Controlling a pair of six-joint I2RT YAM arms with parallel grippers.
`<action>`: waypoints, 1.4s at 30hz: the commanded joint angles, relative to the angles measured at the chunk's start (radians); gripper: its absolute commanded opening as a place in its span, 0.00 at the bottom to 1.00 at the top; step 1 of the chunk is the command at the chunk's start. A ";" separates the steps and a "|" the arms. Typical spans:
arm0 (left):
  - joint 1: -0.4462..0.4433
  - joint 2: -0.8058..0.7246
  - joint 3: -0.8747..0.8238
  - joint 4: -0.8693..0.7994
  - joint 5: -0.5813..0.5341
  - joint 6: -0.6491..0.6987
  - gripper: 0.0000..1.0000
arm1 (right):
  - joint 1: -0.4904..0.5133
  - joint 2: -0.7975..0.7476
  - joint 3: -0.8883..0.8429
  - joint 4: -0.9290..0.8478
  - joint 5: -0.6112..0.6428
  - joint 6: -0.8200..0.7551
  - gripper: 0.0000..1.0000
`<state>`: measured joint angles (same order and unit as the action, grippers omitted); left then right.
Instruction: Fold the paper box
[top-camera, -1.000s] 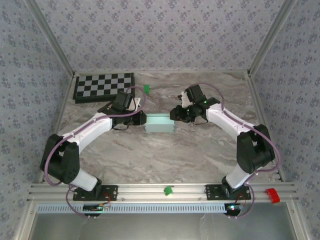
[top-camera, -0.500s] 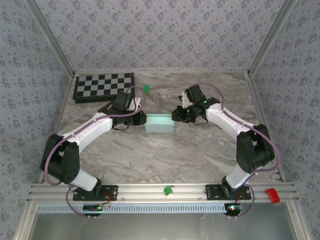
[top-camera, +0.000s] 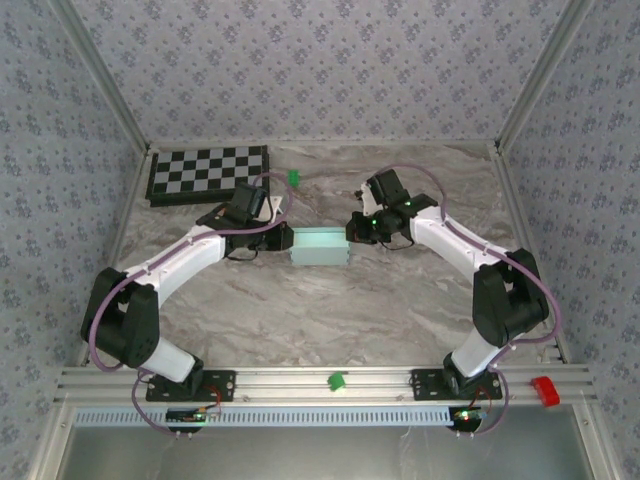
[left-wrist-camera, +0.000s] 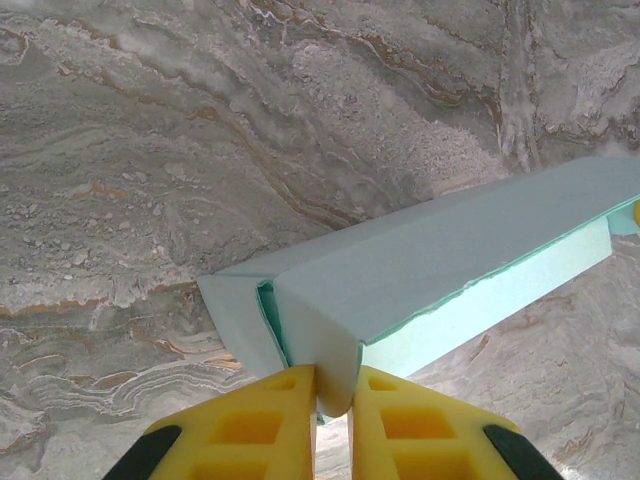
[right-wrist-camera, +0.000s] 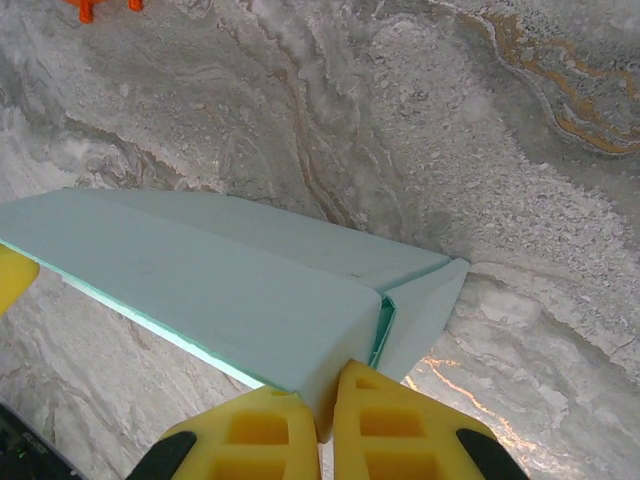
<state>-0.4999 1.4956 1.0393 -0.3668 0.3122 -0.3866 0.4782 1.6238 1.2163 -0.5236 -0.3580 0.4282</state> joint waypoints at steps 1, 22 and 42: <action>-0.015 0.011 -0.014 -0.027 0.002 0.001 0.16 | 0.020 0.028 0.002 -0.044 0.013 -0.013 0.09; -0.038 -0.012 -0.070 -0.023 -0.057 0.002 0.16 | 0.066 0.009 -0.069 -0.059 0.088 -0.040 0.09; -0.038 -0.110 -0.061 -0.004 -0.113 0.009 0.29 | 0.076 0.003 -0.034 -0.099 0.115 -0.075 0.10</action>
<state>-0.5335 1.4078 0.9764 -0.3626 0.2260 -0.3862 0.5442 1.6104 1.1881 -0.5171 -0.2497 0.3717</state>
